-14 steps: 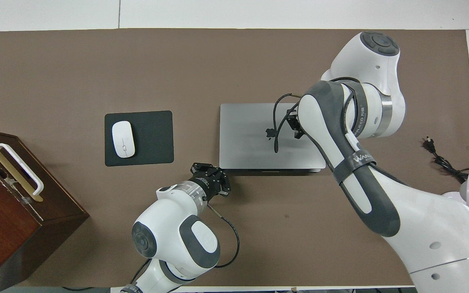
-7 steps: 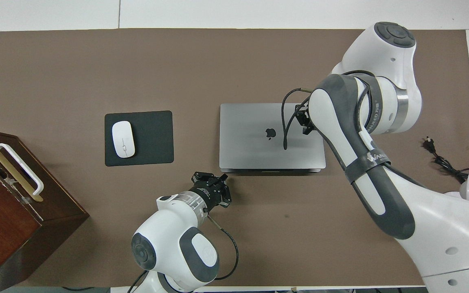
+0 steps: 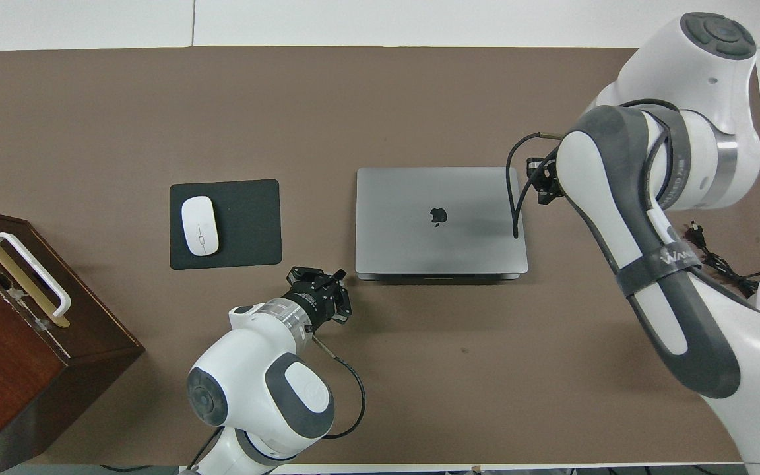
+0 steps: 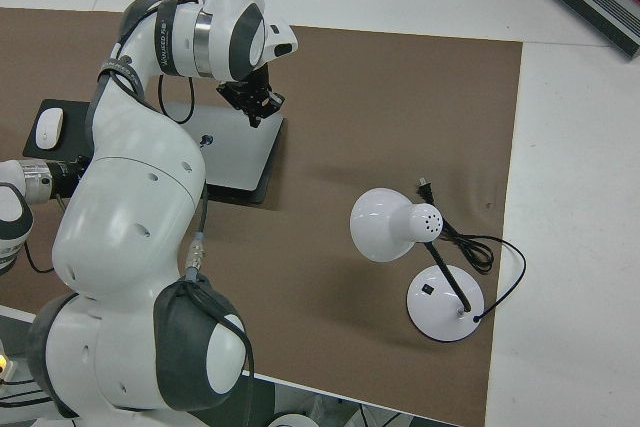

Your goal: Close laptop with both arms

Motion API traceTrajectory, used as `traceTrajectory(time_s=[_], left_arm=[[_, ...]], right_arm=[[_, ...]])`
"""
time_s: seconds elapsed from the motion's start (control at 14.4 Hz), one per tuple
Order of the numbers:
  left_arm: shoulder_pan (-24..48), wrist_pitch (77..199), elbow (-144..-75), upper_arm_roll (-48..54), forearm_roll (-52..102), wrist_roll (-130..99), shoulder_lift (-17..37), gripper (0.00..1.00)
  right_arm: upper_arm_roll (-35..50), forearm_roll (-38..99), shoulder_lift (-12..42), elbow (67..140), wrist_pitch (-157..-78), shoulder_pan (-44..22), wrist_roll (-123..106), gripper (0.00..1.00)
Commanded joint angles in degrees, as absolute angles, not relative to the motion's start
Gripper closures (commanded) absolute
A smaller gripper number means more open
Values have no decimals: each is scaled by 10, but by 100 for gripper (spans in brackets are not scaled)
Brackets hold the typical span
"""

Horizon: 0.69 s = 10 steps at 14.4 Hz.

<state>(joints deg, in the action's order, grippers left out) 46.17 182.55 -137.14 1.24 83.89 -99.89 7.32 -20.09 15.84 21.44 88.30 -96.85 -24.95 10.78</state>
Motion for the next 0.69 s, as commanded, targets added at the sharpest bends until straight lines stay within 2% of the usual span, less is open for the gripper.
traceTrajectory(time_s=[0.0, 0.14, 0.21, 0.28, 0.49, 0.62], left_arm=[[415, 1800, -1376, 15, 850, -948, 54, 100], [377, 1773, -1357, 14, 850, -909, 55, 100], [356, 1762, -1346, 14, 850, -885, 57, 100], [334, 1743, -1340, 14, 850, -864, 57, 100], [282, 1713, -1307, 14, 849, -816, 64, 100], [270, 1713, -1285, 13, 846, -815, 72, 100]], right_arm=[[-190, 128, 193, 884, -955, -224, 77, 100], [-174, 97, 179, 884, -956, -203, 62, 100], [-160, 71, 171, 884, -960, -190, 51, 96], [-147, 45, 162, 884, -962, -176, 39, 89], [-135, 26, 142, 884, -964, -142, 14, 56], [-124, 25, 129, 884, -964, -118, 2, 40]])
